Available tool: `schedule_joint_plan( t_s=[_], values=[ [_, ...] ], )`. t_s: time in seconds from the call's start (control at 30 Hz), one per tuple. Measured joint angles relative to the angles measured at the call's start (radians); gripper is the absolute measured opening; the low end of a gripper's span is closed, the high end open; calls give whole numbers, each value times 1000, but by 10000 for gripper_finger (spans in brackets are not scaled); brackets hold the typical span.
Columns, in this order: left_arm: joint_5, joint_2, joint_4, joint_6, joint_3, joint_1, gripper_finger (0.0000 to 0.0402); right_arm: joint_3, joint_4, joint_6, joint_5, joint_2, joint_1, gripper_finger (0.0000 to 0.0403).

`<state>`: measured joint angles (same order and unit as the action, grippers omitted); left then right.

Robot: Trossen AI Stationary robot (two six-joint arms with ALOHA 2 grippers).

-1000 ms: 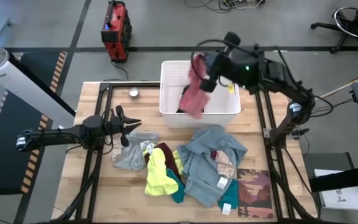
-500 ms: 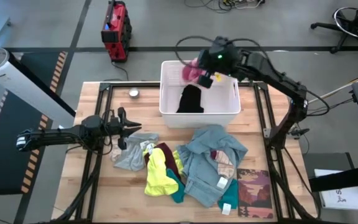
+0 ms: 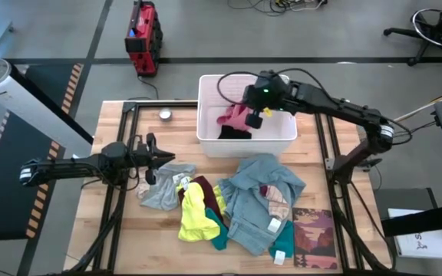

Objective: Sort clothes
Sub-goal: Put the pink underwear into the white bin, then put the gray shorts into the white bin

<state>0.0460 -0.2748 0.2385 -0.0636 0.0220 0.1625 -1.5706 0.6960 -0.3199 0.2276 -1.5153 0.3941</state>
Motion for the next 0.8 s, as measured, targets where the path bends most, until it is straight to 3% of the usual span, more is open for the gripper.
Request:
schedule_joint_plan(
  t_s=[0.27,0.6,0.73,0.8],
  values=[
    [0,-81,-176,-7,143,0,2,161,-111,50,0,211,3,35],
    [4,-282,-430,-30,367,-1,31,233,-121,86,-9,297,6,185],
    [62,-377,-528,-65,454,-6,66,233,-115,86,-205,316,-20,234],
    [70,-427,-587,-79,499,-13,88,233,-135,85,-255,337,-51,249]
  ],
)
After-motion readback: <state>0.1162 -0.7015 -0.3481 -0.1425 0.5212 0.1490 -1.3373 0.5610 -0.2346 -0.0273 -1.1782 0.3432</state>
